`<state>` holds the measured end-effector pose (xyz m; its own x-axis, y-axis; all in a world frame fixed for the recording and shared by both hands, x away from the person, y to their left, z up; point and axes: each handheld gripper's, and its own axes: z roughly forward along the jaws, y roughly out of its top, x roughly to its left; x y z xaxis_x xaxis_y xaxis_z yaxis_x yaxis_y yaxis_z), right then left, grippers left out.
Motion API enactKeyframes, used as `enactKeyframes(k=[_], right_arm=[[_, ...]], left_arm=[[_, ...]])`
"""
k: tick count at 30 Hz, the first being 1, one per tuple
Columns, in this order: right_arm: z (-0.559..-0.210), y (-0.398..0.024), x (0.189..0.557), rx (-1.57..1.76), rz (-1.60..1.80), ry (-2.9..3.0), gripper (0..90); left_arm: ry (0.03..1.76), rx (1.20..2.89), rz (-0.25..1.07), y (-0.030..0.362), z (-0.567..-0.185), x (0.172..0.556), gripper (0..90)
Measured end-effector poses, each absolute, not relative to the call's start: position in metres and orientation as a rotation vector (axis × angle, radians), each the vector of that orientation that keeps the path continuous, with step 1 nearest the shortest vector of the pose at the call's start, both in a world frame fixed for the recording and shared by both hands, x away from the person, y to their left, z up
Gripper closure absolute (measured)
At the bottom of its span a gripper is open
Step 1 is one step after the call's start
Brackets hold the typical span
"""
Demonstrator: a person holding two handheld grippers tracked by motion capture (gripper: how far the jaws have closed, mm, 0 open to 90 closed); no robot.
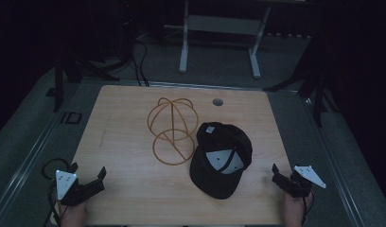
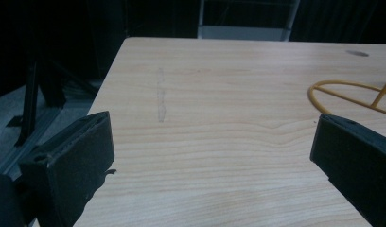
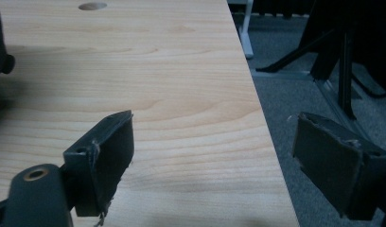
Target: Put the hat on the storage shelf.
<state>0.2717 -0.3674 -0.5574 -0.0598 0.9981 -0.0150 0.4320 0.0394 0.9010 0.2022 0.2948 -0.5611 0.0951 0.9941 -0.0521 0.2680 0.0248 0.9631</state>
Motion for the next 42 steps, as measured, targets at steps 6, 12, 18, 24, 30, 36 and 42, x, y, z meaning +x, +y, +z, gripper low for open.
enactKeyframes(k=[6,12,18,24,30,36,42], right_arm=[[-0.557,-0.37,0.272,1.51,1.012,1.58,13.5],[-0.556,-0.374,0.272,1.537,1.042,1.605,13.3],[-0.539,-0.373,0.269,1.548,1.084,1.603,13.3],[-0.504,-0.358,0.262,1.459,1.144,1.648,13.2],[-0.479,-0.346,0.26,1.393,1.2,1.674,13.2],[-0.442,-0.322,0.256,1.264,1.247,1.694,12.4],[-0.428,-0.31,0.26,1.23,1.31,1.707,12.4]], left_arm=[[1.33,1.419,0.931,0.294,-0.561,0.203,1.1],[1.28,1.442,0.934,0.289,-0.56,0.203,1.1],[1.276,1.477,0.967,0.285,-0.56,0.203,1.1],[1.297,1.436,0.867,0.288,-0.56,0.203,4.3],[1.297,1.492,0.775,0.285,-0.559,0.204,5.6],[1.256,1.553,0.769,0.277,-0.557,0.204,5.6],[1.255,1.561,0.757,0.277,-0.556,0.203,5.6]])
